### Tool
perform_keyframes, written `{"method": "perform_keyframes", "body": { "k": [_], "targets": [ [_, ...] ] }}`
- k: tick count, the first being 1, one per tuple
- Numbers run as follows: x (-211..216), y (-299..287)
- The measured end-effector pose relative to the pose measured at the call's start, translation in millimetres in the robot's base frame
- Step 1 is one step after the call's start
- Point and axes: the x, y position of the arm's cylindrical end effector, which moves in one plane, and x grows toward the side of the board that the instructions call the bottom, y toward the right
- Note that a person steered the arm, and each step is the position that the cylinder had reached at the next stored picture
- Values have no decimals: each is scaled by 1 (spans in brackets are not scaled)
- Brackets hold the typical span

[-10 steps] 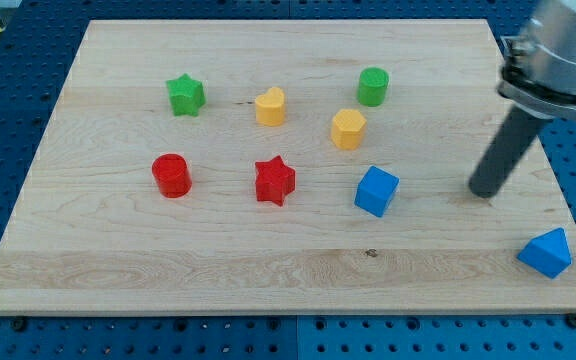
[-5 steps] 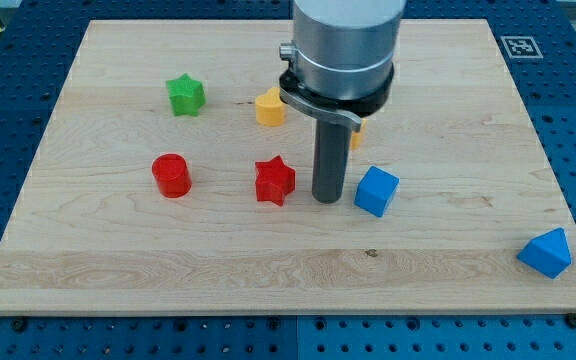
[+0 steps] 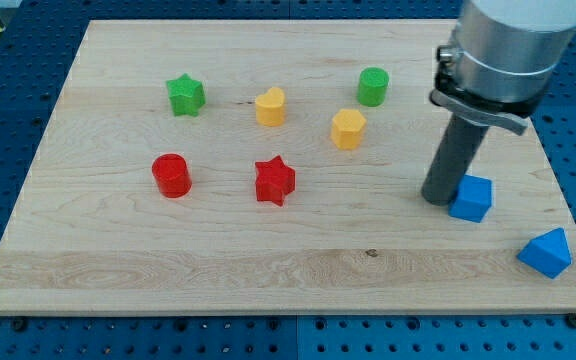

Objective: Push the blue cube to the blue triangle

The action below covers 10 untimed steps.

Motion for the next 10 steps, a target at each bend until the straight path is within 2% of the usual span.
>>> {"method": "perform_keyframes", "body": {
  "k": [6,10],
  "targets": [
    [-12,90],
    [6,92]
  ]
}}
